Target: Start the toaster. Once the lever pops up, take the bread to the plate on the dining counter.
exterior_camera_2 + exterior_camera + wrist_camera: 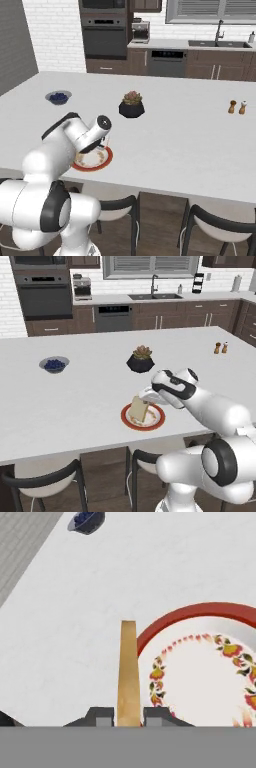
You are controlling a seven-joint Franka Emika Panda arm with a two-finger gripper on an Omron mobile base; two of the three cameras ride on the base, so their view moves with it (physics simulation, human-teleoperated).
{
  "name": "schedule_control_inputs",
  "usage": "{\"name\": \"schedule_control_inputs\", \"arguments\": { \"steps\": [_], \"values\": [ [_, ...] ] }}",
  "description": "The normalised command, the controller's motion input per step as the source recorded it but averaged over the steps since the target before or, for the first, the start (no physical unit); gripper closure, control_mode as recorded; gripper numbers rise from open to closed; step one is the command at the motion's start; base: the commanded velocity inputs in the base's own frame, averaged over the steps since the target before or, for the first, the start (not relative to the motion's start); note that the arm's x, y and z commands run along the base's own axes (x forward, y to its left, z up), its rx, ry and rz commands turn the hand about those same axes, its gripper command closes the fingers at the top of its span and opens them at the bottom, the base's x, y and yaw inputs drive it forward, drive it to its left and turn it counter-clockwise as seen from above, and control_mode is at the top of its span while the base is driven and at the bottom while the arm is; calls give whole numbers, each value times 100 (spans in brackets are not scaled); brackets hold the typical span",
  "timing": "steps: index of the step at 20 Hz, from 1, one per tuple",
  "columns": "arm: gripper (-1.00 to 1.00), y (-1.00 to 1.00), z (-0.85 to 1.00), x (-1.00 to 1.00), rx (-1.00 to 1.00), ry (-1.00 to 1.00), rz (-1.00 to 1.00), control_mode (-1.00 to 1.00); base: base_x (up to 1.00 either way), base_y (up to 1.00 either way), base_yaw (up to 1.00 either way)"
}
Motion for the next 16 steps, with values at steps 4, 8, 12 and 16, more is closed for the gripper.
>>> {"name": "schedule_control_inputs", "arguments": {
  "steps": [4, 8, 12, 16],
  "values": [
    [100, 0, -31, 41, -5, 0, 0, -100, 0, 0, 0],
    [100, 0, -34, 39, -5, 0, 0, -100, 0, 0, 0],
    [100, 0, -40, 23, -3, 0, 0, -100, 0, 0, 0],
    [-100, 0, -43, 1, -4, 0, 0, -100, 0, 0, 0]
  ]
}}
